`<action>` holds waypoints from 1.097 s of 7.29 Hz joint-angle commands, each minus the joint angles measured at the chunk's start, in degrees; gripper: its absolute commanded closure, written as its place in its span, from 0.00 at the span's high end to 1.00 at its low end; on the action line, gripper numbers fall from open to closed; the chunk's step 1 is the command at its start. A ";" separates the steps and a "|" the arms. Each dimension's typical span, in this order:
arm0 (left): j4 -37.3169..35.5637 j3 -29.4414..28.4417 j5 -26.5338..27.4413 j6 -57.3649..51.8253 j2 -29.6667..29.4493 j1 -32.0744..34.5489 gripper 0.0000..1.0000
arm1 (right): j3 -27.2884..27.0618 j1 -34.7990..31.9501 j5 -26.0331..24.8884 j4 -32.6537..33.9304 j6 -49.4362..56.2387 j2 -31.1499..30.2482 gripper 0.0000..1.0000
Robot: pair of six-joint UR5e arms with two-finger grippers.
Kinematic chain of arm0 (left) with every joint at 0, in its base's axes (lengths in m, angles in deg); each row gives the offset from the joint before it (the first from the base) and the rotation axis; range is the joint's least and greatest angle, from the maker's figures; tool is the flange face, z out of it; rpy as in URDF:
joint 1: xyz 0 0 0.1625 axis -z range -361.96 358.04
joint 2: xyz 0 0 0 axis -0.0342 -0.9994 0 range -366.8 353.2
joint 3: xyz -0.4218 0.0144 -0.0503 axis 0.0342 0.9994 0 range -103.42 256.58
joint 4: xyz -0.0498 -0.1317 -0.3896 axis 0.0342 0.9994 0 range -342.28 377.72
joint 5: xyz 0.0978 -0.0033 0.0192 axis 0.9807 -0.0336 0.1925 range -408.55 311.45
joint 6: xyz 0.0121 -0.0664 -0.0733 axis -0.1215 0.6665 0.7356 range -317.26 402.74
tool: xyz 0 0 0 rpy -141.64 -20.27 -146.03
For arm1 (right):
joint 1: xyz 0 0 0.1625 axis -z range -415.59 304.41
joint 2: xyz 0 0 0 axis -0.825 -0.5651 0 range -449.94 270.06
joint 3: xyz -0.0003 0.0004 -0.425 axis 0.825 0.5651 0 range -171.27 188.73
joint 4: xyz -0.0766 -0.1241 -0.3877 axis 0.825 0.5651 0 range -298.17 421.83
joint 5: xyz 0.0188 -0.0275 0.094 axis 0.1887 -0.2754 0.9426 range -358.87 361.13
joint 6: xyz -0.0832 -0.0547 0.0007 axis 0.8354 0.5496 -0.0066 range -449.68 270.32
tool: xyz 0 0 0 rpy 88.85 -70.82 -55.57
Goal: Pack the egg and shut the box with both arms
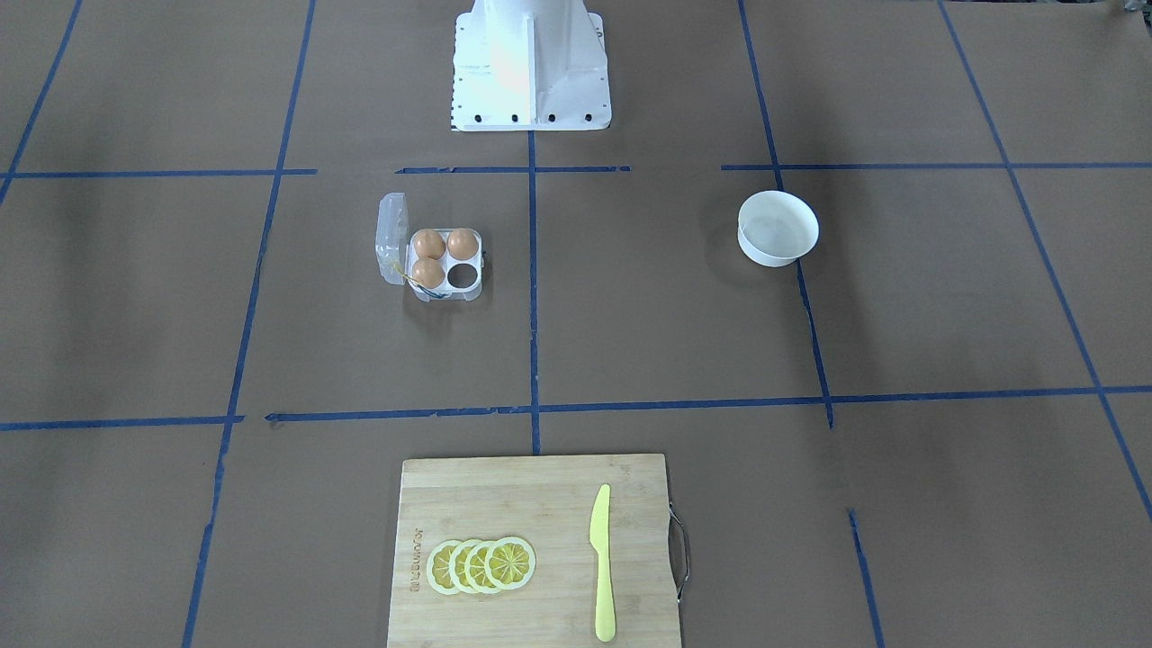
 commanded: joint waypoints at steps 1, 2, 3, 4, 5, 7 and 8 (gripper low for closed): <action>0.26 -0.42 0.08 -0.01 -0.20 -0.11 1.00 | -0.02 0.00 0.00 0.00 -0.01 -0.09 1.00; 0.09 -0.60 0.08 -0.01 0.06 0.06 1.00 | -0.10 0.00 0.00 0.08 -0.09 -0.17 1.00; -1.65 0.01 0.16 -0.01 -0.11 -0.11 1.00 | 0.07 0.00 0.09 0.08 -0.18 -0.18 1.00; -5.93 1.15 1.30 -0.01 -0.80 -0.20 1.00 | 0.07 0.00 0.09 0.00 -0.18 -0.61 1.00; -9.37 3.07 4.44 -0.01 -1.42 -0.20 1.00 | 0.07 0.00 0.09 -0.09 -0.18 -1.05 1.00; -9.67 2.22 5.09 0.17 -1.78 -0.11 1.00 | 0.33 0.00 0.87 -0.53 0.78 -5.16 1.00; -9.76 2.04 5.09 0.17 -2.30 -0.11 1.00 | 0.94 -0.17 2.88 -0.53 1.92 -6.32 1.00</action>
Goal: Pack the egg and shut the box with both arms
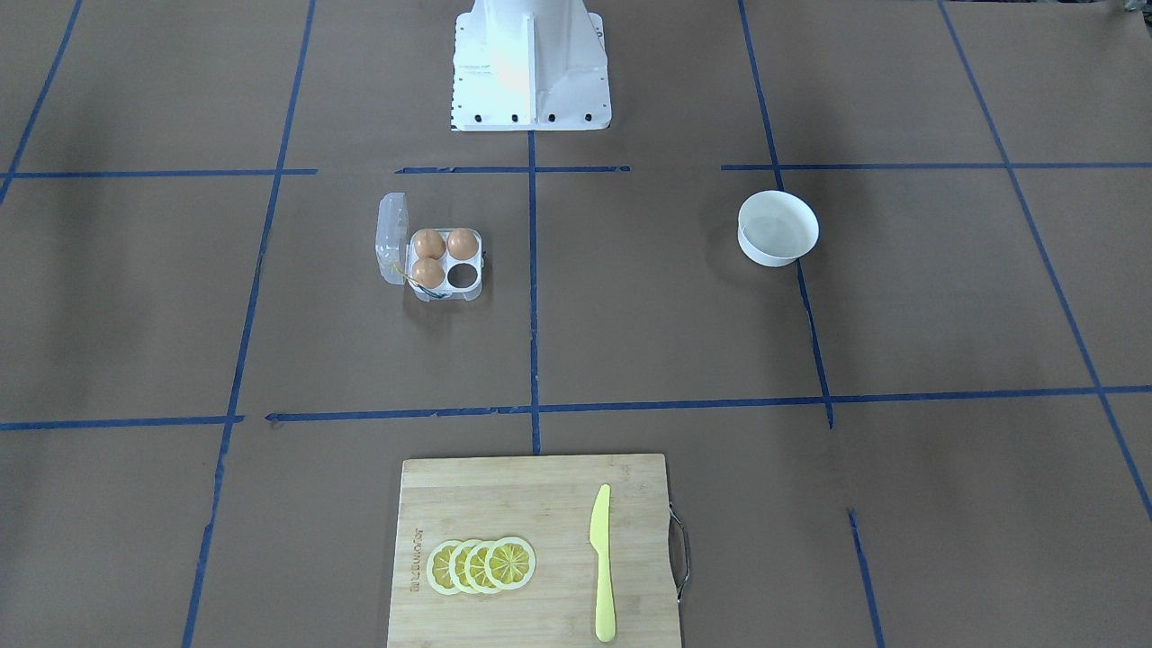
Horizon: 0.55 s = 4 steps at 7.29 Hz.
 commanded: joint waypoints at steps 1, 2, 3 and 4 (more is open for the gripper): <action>-0.28 -0.17 0.23 0.04 -0.57 0.02 1.00 | 1.05 -1.09 1.83 -0.01 3.24 -1.99 1.00; -0.45 -0.25 0.23 0.04 -1.18 0.02 1.00 | 2.27 -2.23 1.92 -0.01 6.13 -1.99 1.00; -0.80 -0.25 0.23 0.04 -1.80 0.02 1.00 | 2.80 -3.46 2.10 -0.01 8.16 -1.99 1.00; -1.24 -0.25 0.23 0.04 -2.15 0.02 1.00 | 2.72 -3.82 2.53 -0.01 8.18 -2.08 1.00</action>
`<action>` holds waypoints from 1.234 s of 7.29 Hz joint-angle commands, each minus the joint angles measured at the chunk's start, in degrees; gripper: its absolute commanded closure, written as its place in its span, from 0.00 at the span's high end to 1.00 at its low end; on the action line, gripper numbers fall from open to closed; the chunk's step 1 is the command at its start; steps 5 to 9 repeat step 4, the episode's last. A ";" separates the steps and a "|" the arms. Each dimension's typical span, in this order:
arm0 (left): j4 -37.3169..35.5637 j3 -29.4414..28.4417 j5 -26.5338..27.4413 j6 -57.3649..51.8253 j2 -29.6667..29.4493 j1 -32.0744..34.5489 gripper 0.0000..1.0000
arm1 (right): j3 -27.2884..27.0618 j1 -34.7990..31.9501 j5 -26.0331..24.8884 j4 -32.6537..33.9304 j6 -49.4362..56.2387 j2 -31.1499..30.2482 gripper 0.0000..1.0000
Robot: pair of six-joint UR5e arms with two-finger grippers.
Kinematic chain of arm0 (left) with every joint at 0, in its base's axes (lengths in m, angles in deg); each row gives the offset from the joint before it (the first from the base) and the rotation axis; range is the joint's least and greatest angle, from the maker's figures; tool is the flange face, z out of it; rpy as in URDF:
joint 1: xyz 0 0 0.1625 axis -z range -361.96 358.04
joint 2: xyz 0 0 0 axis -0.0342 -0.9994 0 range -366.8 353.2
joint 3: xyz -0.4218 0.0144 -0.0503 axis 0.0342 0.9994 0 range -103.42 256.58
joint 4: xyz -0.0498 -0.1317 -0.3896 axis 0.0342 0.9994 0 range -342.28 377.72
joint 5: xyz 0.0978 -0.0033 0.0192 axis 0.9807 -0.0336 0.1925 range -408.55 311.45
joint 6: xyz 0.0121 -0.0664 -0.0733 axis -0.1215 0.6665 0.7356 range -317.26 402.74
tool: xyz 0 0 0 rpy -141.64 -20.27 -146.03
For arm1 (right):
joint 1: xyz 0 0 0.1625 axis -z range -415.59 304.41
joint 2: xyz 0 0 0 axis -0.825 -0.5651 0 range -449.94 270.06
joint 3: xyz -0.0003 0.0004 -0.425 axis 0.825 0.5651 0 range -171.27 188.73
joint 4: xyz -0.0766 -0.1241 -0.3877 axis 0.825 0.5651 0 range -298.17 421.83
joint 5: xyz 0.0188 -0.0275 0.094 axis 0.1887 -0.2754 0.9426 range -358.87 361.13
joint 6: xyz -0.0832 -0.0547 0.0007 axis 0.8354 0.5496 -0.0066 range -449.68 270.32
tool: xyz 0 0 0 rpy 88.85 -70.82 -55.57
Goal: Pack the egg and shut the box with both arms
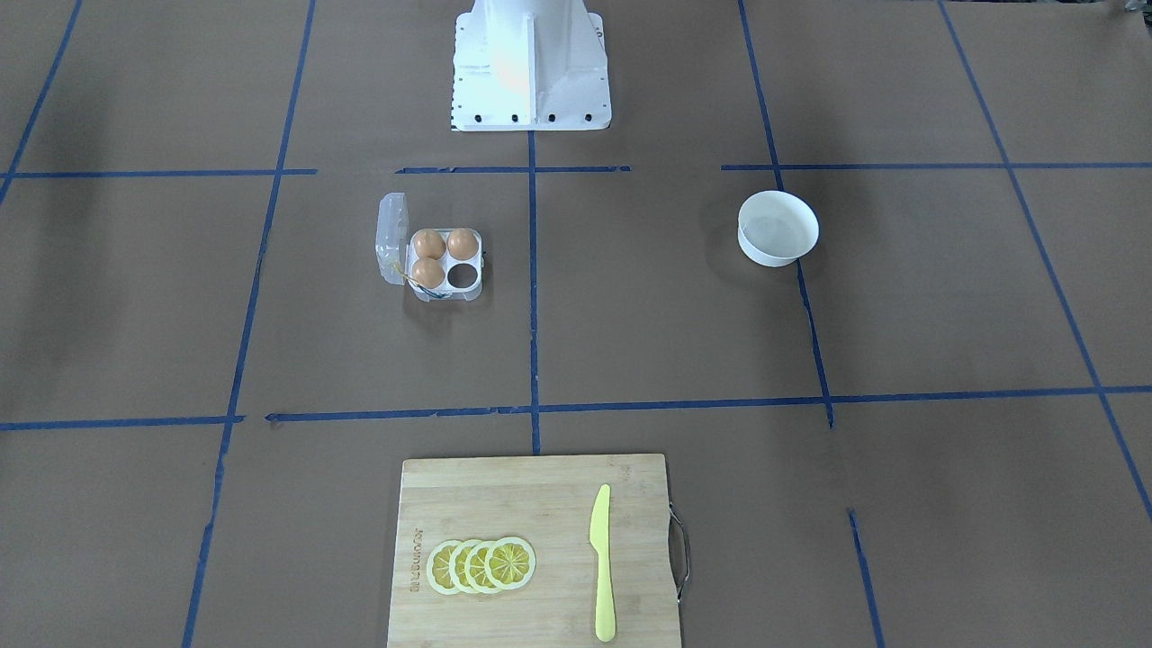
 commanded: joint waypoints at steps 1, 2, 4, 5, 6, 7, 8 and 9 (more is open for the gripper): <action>-0.47 0.07 0.00 0.00 -0.90 0.00 1.00 | 0.38 -0.86 0.61 0.00 1.15 -0.10 1.00; -1.78 0.41 -0.08 0.00 -1.42 0.09 1.00 | 0.38 -0.86 0.70 0.00 1.15 -0.10 1.00; -3.72 -0.02 -0.09 0.00 -3.62 0.18 1.00 | 0.29 -0.86 1.04 0.00 1.15 -0.10 1.00; -3.72 -0.02 -0.09 0.00 -3.62 0.18 1.00 | 0.29 -0.86 1.04 0.00 1.15 -0.10 1.00; -3.72 -0.02 -0.09 0.00 -3.62 0.18 1.00 | 0.29 -0.86 1.04 0.00 1.15 -0.10 1.00; -3.72 -0.02 -0.09 0.00 -3.62 0.18 1.00 | 0.29 -0.86 1.04 0.00 1.15 -0.10 1.00; -3.72 -0.02 -0.09 0.00 -3.62 0.18 1.00 | 0.29 -0.86 1.04 0.00 1.15 -0.10 1.00; -3.72 -0.02 -0.09 0.00 -3.62 0.18 1.00 | 0.29 -0.86 1.04 0.00 1.15 -0.10 1.00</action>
